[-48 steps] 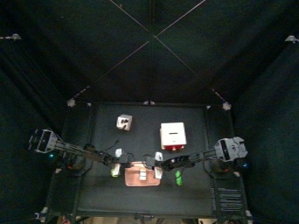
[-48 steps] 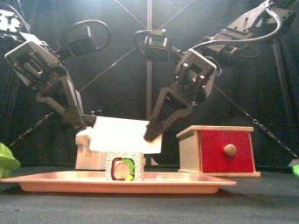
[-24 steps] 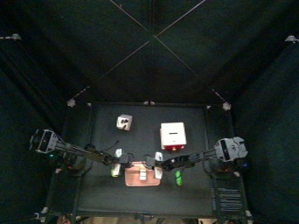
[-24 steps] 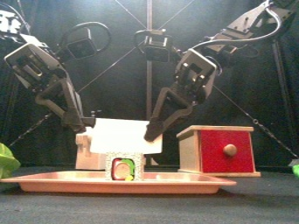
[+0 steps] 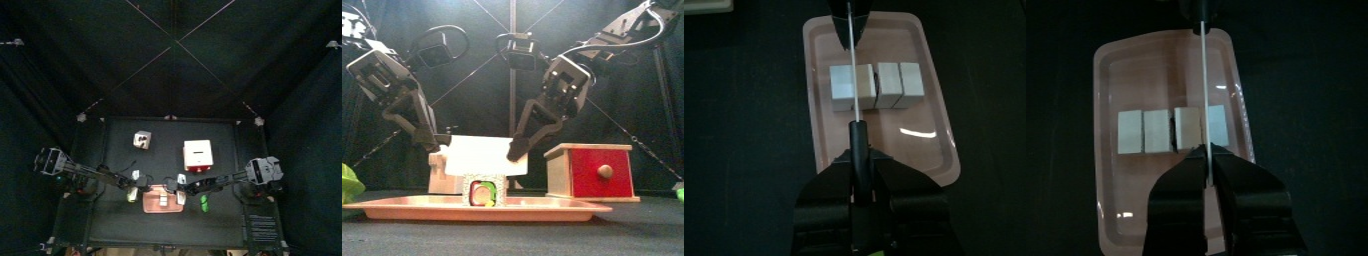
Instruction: Cut sushi roll
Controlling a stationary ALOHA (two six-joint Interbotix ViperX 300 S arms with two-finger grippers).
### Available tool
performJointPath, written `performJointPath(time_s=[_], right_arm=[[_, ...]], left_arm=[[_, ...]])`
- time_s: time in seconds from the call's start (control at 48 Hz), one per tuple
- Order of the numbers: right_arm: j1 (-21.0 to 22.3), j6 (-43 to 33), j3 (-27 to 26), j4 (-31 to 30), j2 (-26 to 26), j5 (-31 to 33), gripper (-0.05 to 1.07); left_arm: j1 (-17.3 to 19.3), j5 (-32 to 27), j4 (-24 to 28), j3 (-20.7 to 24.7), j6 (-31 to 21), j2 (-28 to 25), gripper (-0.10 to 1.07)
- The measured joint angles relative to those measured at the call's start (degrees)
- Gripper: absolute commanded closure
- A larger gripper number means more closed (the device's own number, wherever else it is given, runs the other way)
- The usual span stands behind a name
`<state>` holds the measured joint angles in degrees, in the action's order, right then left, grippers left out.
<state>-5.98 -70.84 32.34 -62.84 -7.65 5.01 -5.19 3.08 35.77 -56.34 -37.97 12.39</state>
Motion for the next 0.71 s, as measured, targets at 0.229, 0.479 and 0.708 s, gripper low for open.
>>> performJointPath(time_s=[0.229, 0.479, 0.708], right_arm=[[-0.18, 0.00, -0.09, 0.00, 0.00, -0.09, 0.84], [-0.18, 0.00, -0.09, 0.00, 0.00, -0.09, 0.84], [-0.18, 0.09, -0.09, 0.00, 0.09, 0.00, 0.84]], left_arm=[[0.00, 0.00, 0.00, 0.00, 0.09, 0.35, 0.87], [0.00, 0.09, 0.00, 0.00, 0.09, 0.62, 0.87], [-0.09, 0.09, 0.00, 0.00, 0.00, 1.05, 0.87]])
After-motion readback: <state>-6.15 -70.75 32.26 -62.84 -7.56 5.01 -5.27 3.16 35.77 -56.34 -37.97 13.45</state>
